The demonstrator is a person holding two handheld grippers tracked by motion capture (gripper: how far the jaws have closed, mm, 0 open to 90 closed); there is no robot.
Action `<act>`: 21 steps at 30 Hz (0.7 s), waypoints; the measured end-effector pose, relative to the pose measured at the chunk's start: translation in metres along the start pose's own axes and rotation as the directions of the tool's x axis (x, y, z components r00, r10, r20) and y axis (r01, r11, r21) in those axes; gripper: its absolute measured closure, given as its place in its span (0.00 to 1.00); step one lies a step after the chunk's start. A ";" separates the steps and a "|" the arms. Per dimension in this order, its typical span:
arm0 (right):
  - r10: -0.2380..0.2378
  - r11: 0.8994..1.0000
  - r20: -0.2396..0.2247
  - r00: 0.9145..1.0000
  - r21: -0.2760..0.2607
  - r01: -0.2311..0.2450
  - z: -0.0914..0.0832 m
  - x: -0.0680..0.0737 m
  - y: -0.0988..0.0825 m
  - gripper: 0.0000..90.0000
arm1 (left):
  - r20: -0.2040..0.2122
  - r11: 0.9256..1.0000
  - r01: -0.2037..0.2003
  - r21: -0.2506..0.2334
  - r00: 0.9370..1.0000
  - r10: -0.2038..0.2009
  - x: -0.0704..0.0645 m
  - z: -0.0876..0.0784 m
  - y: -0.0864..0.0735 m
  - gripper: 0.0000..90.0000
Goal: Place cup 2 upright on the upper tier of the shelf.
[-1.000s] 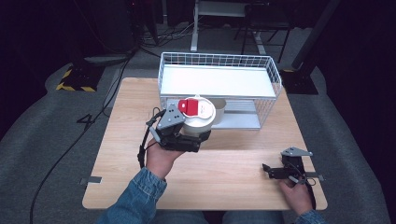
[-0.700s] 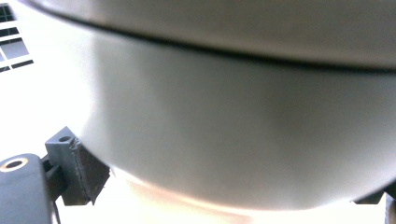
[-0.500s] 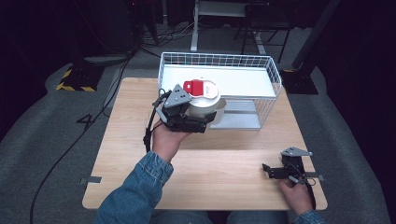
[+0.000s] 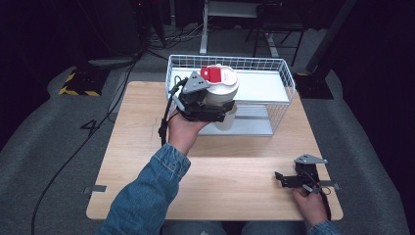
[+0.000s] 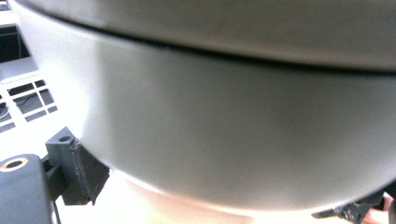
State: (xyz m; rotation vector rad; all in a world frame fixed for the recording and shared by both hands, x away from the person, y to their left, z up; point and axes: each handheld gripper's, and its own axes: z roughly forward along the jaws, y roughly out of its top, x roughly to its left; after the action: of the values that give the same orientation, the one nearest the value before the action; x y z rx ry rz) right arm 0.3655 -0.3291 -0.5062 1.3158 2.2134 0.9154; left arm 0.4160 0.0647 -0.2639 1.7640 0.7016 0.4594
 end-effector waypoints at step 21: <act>0.006 1.000 0.001 1.000 0.000 -0.006 0.001 0.001 0.000 0.00 | -0.057 0.997 0.020 -0.069 0.998 -0.023 0.024 0.053 0.033 0.10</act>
State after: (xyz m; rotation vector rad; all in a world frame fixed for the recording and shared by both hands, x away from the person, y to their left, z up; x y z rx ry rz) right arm 0.3659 -0.3283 -0.5063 1.3227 2.2096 0.9169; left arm 0.4746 0.0360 -0.2488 1.6834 0.7363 0.5153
